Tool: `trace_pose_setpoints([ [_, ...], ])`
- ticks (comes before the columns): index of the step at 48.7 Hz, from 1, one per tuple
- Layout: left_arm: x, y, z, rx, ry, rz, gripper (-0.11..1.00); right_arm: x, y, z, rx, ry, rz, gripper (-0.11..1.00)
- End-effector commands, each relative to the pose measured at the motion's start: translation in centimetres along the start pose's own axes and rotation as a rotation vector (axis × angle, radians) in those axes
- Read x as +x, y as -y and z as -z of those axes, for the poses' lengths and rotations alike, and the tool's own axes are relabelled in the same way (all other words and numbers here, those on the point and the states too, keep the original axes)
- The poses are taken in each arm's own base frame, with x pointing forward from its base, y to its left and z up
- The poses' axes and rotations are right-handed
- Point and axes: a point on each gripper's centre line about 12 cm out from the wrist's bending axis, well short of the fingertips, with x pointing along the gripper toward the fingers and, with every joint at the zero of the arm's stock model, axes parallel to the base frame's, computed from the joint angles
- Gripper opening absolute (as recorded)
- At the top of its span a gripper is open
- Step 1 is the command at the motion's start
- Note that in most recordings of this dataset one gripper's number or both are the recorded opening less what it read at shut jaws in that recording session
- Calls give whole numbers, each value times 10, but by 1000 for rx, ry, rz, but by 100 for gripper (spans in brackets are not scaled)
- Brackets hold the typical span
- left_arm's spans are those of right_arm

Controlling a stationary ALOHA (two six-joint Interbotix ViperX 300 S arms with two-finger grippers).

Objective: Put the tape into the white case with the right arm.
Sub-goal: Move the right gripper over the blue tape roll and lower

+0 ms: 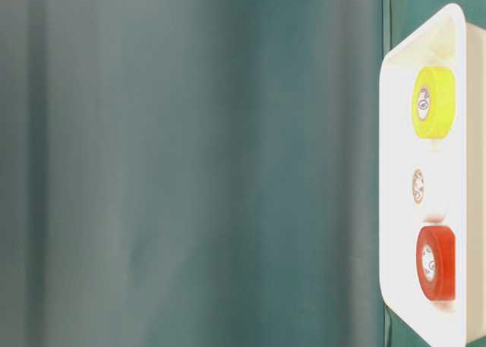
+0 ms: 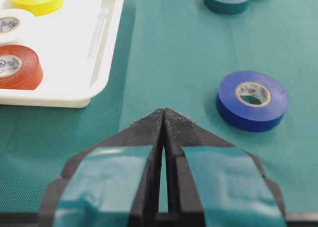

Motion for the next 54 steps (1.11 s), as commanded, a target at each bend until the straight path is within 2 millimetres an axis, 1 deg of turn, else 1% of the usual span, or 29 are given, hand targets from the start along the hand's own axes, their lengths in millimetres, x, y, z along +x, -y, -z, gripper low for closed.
trace_pose_setpoints([
  [1,0,0,-5,0,9,-1,0,3,-3,-8,-7,9,-14,67],
  [11,0,0,-5,1,9,-1,0,10,-8,-19,-16,1,-28,67],
  [22,0,0,-5,0,9,-1,0,29,-13,-38,-37,-31,-25,67],
  [37,0,0,-5,1,9,-1,0,73,-23,-74,-43,-74,-25,68],
  [47,0,0,-5,1,9,-1,0,114,-30,-95,-42,-96,-33,68],
  [54,0,0,-5,0,9,-1,0,143,-37,-114,-44,-91,-39,68],
])
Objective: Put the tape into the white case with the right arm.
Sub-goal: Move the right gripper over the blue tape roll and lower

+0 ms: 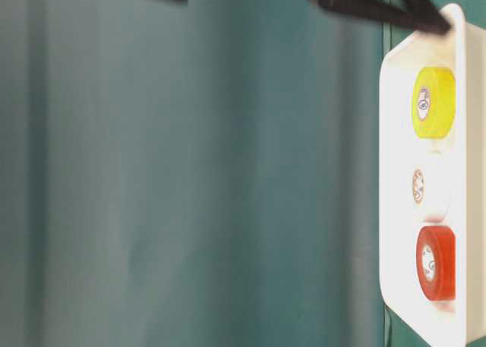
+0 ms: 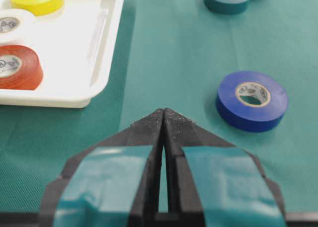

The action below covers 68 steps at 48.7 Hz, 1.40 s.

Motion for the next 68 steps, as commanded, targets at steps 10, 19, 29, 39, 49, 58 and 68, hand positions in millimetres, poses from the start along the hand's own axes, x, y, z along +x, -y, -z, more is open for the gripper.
trace_pose_setpoints([
  [10,0,0,-5,4,9,-1,0,46,-18,-49,-19,52,-32,68],
  [19,0,0,-5,3,9,-1,0,75,-31,-72,-30,74,-49,68],
  [29,0,0,-5,3,9,-1,0,103,-43,-91,-39,96,-61,68],
  [39,0,0,-5,4,9,-1,0,124,-53,-107,-47,111,-61,68],
  [49,0,0,-5,3,11,-1,0,137,-60,-119,-51,111,-43,68],
  [58,0,0,-5,4,11,-1,0,149,-63,-124,-52,114,-40,68],
  [68,0,0,-5,3,9,-1,0,159,-64,-121,-54,105,-40,68],
])
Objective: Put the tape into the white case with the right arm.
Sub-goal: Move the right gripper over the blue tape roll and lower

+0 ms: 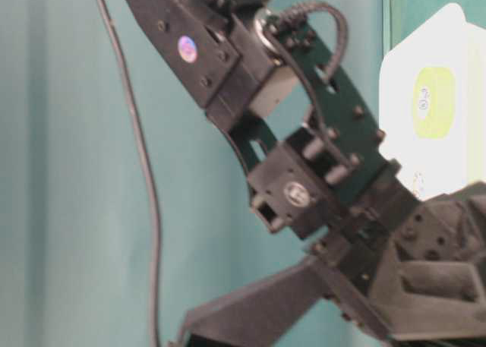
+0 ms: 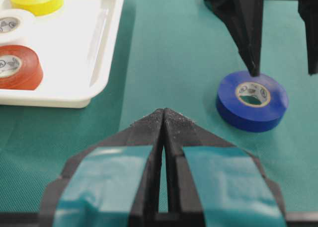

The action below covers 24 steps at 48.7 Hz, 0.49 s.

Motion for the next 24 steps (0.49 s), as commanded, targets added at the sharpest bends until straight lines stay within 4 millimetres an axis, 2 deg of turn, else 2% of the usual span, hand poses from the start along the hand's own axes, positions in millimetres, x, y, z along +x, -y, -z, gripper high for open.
trace_pose_setpoints([
  [1,0,0,-5,0,11,-1,0,-6,-6,-18,-1,44,-13,68],
  [15,0,0,-5,1,9,-1,0,6,-3,1,-6,-38,39,68],
  [24,0,0,-5,1,9,-1,0,11,-11,5,-18,-60,45,68],
])
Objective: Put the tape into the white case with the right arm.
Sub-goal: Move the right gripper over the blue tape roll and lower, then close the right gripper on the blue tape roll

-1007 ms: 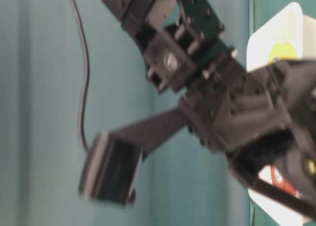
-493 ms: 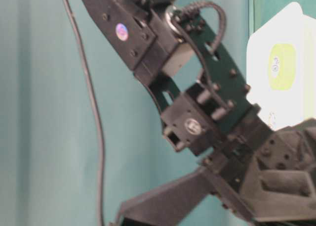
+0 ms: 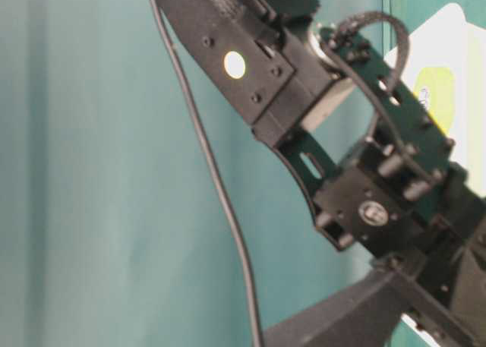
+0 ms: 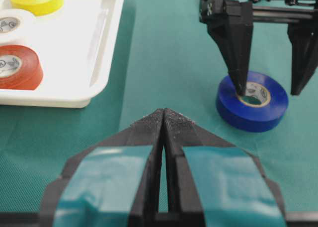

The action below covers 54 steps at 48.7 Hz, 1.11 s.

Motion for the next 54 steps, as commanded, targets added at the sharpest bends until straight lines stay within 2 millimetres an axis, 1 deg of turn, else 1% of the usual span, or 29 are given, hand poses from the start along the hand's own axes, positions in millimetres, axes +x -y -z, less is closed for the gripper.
trace_pose_setpoints([
  [1,0,0,-5,1,9,-1,0,-9,-9,-17,-4,41,-14,68],
  [5,0,0,-5,3,9,-1,0,-7,-12,-14,-6,32,-15,68],
  [13,0,0,-5,0,9,-1,0,-4,-10,-9,4,3,9,68],
  [26,0,0,-5,1,11,-1,0,1,-11,-17,6,0,31,67],
  [31,0,0,-5,0,9,-1,0,5,-11,-17,9,-5,36,63],
  [33,0,0,-5,3,11,-1,0,5,-11,-17,15,-8,39,60],
  [35,0,0,-5,3,9,-1,0,5,-10,-17,23,-13,42,54],
  [38,0,0,-5,1,9,-1,0,4,-10,-20,41,-17,48,41],
  [42,0,0,-5,1,9,-1,0,3,-10,-25,58,-22,61,19],
  [46,0,0,-5,1,11,-1,0,1,-8,-28,65,-33,80,4],
  [47,0,0,-5,1,8,-1,0,1,-8,-28,66,-38,85,2],
  [54,0,0,-5,3,9,-1,0,0,-6,-31,67,-43,99,2],
])
